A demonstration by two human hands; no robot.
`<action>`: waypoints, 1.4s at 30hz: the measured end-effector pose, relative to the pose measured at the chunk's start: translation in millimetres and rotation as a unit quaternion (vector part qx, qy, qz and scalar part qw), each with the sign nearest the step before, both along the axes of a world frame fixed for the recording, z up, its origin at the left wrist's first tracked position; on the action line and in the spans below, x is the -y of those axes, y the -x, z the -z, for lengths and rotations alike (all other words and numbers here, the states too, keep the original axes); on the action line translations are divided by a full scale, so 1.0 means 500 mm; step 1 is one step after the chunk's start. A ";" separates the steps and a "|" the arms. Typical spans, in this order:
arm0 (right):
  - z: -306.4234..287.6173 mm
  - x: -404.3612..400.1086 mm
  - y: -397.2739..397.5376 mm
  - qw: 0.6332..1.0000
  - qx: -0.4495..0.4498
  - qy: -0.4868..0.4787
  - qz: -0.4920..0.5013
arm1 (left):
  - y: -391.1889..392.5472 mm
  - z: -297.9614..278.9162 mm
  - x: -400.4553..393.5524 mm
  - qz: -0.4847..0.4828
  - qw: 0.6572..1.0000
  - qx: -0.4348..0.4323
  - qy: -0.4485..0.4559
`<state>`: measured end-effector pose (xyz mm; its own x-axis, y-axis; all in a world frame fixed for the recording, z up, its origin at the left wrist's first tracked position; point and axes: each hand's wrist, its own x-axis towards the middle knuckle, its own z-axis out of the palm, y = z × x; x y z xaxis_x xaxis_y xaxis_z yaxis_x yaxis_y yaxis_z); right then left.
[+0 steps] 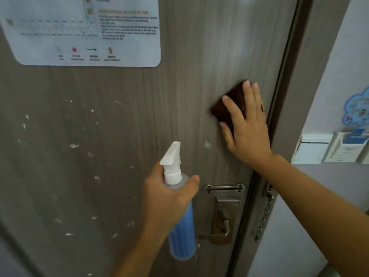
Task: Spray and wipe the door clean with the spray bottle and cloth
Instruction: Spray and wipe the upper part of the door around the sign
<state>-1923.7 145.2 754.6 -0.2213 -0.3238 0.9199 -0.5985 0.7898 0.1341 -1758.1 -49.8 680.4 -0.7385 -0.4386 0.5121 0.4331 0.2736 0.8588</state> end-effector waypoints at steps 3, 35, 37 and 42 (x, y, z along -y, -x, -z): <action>0.002 -0.004 -0.004 1.000 0.013 -0.019 0.020 | 0.007 0.013 -0.001 0.017 1.000 0.002 0.004; 0.010 -0.007 0.007 1.000 -0.027 -0.013 -0.003 | 0.066 0.046 -0.114 -0.038 0.996 0.059 0.057; 0.011 -0.005 0.006 1.000 -0.027 -0.009 -0.007 | 0.067 0.046 -0.112 -0.039 0.996 0.052 0.054; 0.028 -0.009 0.013 0.999 -0.023 0.012 -0.019 | 0.062 0.035 -0.098 -0.053 0.998 0.025 0.037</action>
<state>-1930.2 149.6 740.6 -0.1675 -0.3084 0.9364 -0.6211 0.7706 0.1427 -1789.1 -0.9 662.8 -0.7157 -0.4782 0.5090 0.3552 0.3783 0.8548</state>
